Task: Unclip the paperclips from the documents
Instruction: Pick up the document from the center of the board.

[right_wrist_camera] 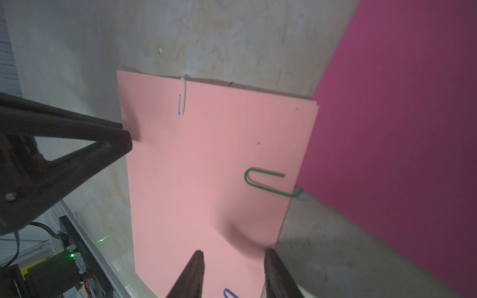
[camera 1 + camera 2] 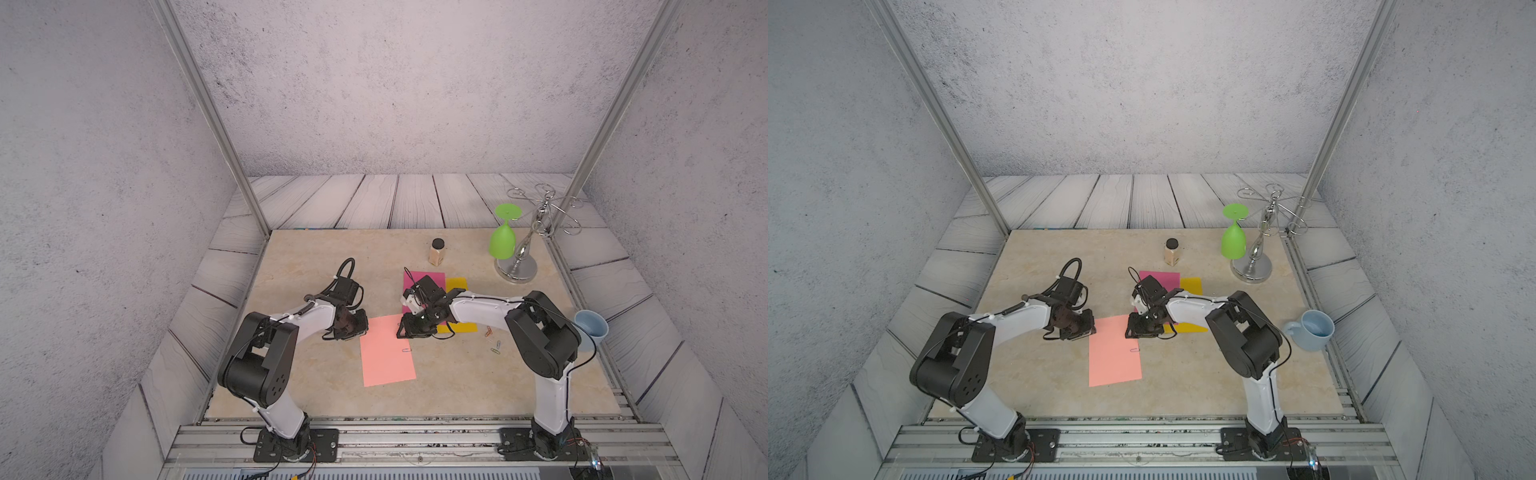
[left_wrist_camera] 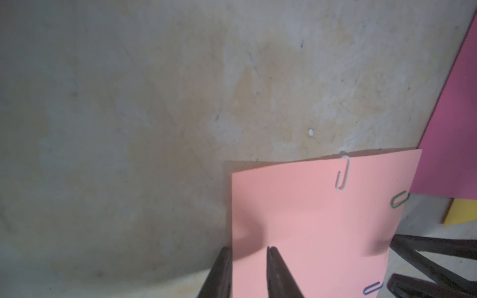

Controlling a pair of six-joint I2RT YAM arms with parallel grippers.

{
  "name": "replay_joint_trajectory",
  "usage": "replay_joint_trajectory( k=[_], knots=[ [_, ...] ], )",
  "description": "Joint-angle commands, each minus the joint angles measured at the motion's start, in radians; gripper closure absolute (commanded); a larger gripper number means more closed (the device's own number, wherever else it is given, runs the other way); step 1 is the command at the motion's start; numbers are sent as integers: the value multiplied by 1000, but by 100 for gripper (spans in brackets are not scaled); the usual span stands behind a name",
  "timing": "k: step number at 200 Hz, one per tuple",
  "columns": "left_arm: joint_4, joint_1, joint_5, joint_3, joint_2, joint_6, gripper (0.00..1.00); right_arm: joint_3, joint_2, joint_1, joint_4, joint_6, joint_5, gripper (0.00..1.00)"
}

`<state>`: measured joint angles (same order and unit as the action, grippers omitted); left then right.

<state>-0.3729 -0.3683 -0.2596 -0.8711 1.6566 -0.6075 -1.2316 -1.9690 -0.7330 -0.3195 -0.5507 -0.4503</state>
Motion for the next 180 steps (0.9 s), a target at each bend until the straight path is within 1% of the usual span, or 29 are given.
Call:
replay_joint_trajectory(
  k=[1, 35, 72, 124, 180],
  knots=[
    [-35, 5, -6, 21, 45, -20, 72, 4, -64, -11, -43, -10, 14, 59],
    [-9, 5, -27, 32, 47, -38, 71, 7, -70, -12, -33, -17, 3, 58],
    [1, 5, -27, 44, 32, -45, 70, 19, -70, -11, -11, -26, -15, 52],
    [17, 5, -42, 55, 32, -52, 70, 34, -62, -13, 45, -48, -48, 34],
    [67, 3, -75, 72, 35, -81, 70, 41, -62, -26, 91, -70, -70, 25]
  ],
)
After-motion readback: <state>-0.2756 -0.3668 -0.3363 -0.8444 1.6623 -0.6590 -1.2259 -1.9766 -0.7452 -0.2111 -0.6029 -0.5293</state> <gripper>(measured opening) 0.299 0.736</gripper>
